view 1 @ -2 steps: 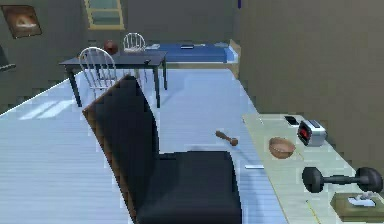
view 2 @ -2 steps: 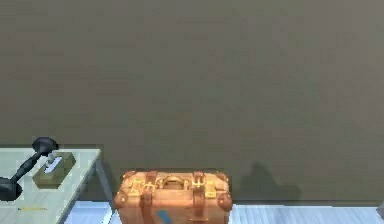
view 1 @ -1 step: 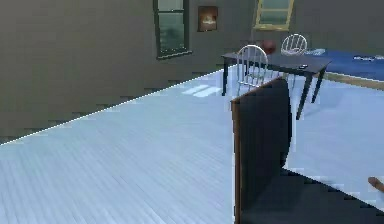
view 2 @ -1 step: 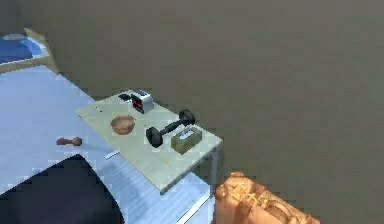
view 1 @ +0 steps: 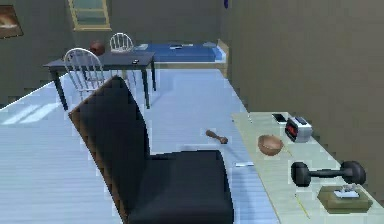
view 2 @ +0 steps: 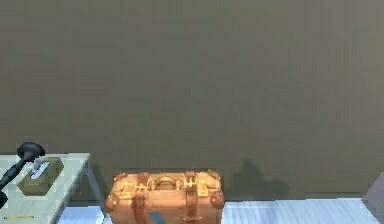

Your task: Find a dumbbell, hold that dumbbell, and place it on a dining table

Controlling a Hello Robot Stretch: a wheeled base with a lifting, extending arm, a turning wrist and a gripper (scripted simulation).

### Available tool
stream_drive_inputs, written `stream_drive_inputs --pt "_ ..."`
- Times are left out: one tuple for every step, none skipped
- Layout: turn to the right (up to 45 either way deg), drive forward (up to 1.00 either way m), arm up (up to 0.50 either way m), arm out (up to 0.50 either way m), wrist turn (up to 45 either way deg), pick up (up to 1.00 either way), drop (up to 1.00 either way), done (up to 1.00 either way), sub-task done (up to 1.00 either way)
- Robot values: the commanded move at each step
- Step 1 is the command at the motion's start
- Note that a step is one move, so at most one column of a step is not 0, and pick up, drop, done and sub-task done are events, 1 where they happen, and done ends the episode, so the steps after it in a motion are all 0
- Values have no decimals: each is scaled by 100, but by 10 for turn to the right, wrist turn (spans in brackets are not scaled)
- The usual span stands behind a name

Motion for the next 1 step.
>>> stream_drive_inputs --pt "450 0 0 0 0 0 0 0 0"
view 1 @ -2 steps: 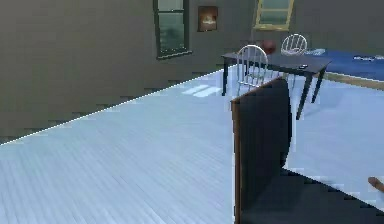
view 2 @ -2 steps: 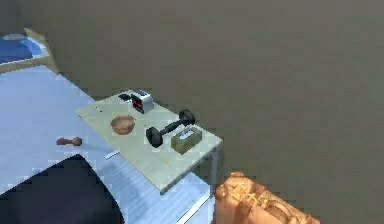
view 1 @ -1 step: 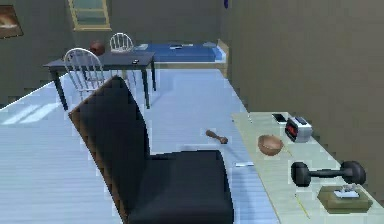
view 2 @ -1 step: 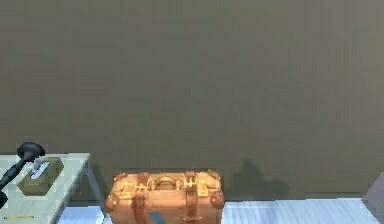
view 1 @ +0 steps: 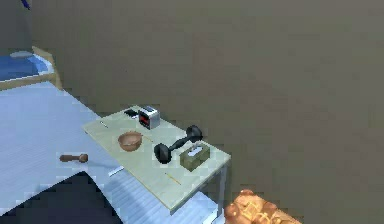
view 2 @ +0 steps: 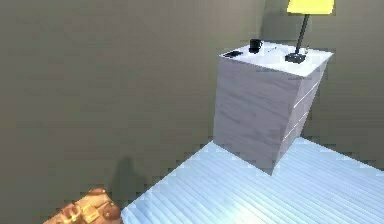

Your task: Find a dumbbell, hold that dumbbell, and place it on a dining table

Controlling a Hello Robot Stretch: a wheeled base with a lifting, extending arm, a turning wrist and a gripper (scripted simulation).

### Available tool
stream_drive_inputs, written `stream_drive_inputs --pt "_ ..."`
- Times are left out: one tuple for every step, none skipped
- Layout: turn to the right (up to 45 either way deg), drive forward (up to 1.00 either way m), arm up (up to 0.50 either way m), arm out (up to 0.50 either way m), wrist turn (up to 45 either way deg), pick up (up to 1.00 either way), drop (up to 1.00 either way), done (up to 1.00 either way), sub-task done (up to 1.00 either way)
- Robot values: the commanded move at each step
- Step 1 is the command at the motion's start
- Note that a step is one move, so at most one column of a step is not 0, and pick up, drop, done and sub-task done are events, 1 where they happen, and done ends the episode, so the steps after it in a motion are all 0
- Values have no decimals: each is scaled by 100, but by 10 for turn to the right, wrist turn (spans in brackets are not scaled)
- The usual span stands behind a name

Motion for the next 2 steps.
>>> stream_drive_inputs --pt "90 0 0 0 0 0 0 0 0" --pt "0 45 0 0 0 0 0 0 0"
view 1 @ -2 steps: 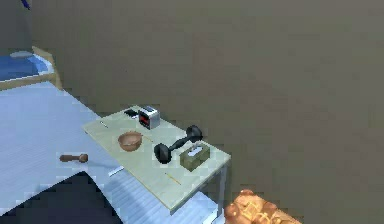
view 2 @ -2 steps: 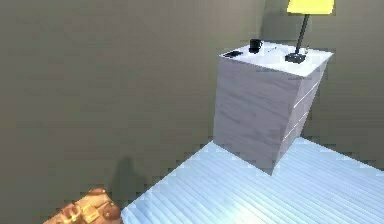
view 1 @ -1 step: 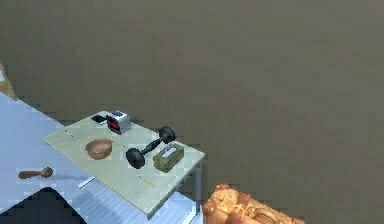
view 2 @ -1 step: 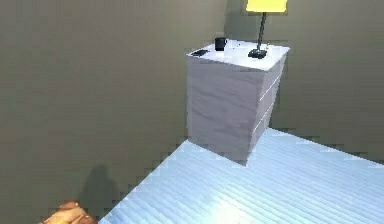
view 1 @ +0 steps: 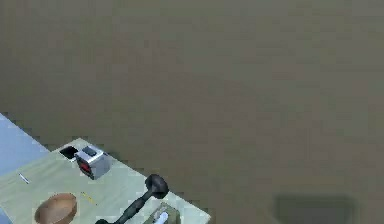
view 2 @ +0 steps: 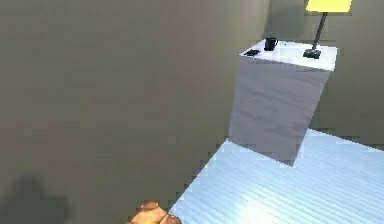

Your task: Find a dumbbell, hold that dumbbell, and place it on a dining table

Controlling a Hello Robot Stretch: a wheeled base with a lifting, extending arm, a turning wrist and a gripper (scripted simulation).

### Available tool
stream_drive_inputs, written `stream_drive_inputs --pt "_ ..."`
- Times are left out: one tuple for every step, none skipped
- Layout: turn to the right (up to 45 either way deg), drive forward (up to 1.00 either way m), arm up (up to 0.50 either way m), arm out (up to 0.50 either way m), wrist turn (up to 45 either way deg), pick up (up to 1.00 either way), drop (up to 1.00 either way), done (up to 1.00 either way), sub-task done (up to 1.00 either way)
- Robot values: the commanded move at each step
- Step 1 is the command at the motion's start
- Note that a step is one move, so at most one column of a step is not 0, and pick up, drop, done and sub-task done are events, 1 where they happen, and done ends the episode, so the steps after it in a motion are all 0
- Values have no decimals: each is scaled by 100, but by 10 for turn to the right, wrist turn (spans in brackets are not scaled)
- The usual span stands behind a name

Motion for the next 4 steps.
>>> stream_drive_inputs --pt "-450 0 0 0 0 0 0 0 0" --pt "-450 0 0 0 0 0 0 0 0" --pt "-180 0 0 0 0 0 0 0 0" --pt "0 0 50 0 0 0 0 0 0"
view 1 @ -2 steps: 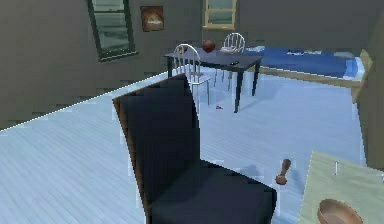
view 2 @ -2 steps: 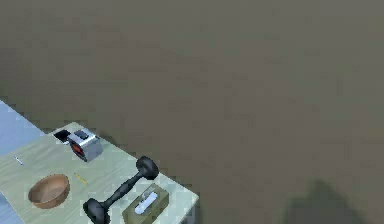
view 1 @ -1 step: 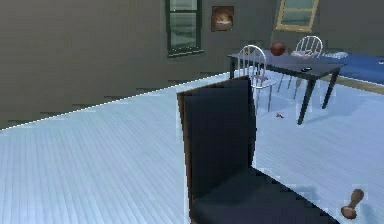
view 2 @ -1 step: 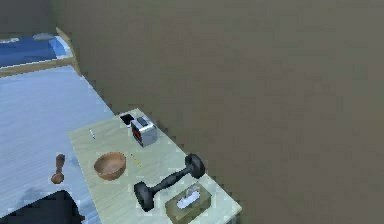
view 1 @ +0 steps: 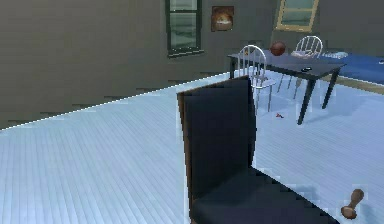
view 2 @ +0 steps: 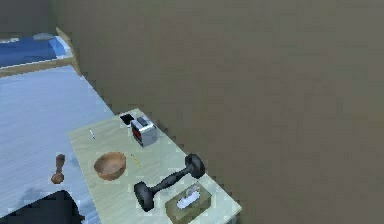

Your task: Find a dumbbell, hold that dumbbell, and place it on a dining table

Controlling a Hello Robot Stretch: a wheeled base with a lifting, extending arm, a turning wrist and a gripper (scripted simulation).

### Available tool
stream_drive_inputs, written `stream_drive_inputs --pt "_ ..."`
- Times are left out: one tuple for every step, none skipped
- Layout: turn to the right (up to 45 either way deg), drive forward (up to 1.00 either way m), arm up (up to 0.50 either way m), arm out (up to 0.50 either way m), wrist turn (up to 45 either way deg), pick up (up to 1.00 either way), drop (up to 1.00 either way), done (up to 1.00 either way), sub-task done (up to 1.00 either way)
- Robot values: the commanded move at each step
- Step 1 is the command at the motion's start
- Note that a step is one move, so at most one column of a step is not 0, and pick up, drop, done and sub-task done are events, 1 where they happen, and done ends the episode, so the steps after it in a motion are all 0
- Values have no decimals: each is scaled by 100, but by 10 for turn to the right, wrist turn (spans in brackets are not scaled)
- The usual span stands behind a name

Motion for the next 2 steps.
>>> stream_drive_inputs --pt "0 0 22 0 0 0 0 0 0" --pt "0 0 0 28 0 0 0 0 0"
